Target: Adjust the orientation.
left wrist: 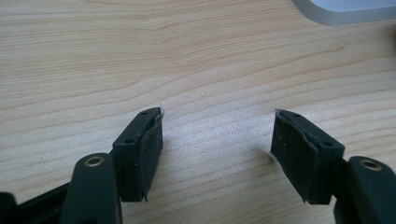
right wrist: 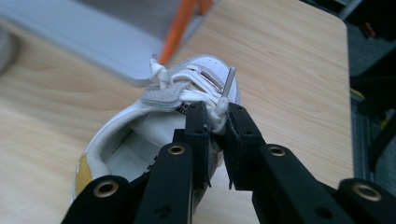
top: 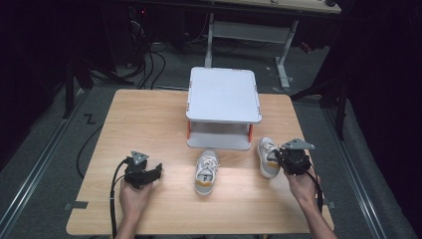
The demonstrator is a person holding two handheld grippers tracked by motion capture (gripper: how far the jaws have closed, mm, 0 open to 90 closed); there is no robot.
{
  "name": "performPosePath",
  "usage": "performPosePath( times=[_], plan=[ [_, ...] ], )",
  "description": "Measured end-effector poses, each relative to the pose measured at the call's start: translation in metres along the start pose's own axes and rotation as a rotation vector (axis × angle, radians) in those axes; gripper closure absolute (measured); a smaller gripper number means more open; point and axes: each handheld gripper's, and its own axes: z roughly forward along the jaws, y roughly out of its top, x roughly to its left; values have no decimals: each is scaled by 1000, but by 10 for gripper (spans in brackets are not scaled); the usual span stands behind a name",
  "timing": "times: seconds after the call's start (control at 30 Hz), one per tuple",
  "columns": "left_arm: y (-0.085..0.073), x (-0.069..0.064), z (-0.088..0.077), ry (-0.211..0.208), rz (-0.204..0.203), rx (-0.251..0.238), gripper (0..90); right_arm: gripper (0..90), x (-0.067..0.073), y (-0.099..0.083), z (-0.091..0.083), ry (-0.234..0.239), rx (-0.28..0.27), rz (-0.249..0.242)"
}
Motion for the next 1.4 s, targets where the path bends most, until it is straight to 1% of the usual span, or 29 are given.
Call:
performPosePath(
  times=[0.1,0.13,0.17,0.2,0.23,0.33,0.37,0.4,0.43,0.47,0.53,0.67,0.7,0.73,0.83,0.87,0.93,1.0,1.1,1.23,1.27,1.3,1.33,1.4],
  plan=[
    [0,-4,1,23,33,10,333,807,20,-3,-14,32,-25,-22],
    [1,-5,1,21,37,11,331,807,27,-4,-18,44,-32,-29],
    [1,-5,1,21,37,11,331,807,27,-4,-18,44,-32,-29],
    [1,-4,1,19,36,11,331,807,40,-5,-22,68,-37,-46],
    [1,-4,1,19,36,11,330,807,47,-6,-23,80,-39,-57],
    [1,-4,1,20,35,11,330,807,66,-6,-23,95,-32,-101],
    [1,-4,1,19,36,11,330,807,72,-6,-22,99,-34,-123],
    [1,-4,1,19,36,11,330,807,72,-6,-22,99,-34,-123],
    [1,-4,1,19,35,11,330,808,83,-7,-20,107,-29,-138],
    [1,-4,1,20,35,11,330,807,86,-6,-18,114,-31,-147],
    [1,-4,1,20,35,11,330,807,92,-5,-14,122,-29,-147],
    [0,-4,1,19,36,11,330,807,104,0,-7,100,-37,-166],
    [0,-4,1,19,36,11,330,807,104,0,-7,100,-37,-166],
    [0,-4,1,19,36,11,330,807,109,2,-3,100,-38,-176],
    [0,-4,1,17,40,11,330,807,115,4,2,104,-37,-173],
    [0,-4,1,17,40,11,330,807,115,4,2,104,-37,-173],
    [0,-4,1,17,41,13,331,807,120,5,7,93,-39,-172],
    [0,-4,0,17,41,13,331,807,120,6,7,90,-39,-171],
    [0,-4,0,17,41,13,331,805,120,8,10,82,-38,-149],
    [0,-4,0,18,41,13,331,796,123,8,12,95,-35,-161],
    [0,-4,0,18,41,13,331,784,122,6,12,136,-29,-144],
    [0,-4,0,18,41,13,331,774,120,5,12,156,-27,-120],
    [0,-5,0,18,41,13,331,766,118,4,13,172,-30,-102],
    [0,-5,0,19,39,12,332,744,115,4,13,195,-30,-82]
  ],
)
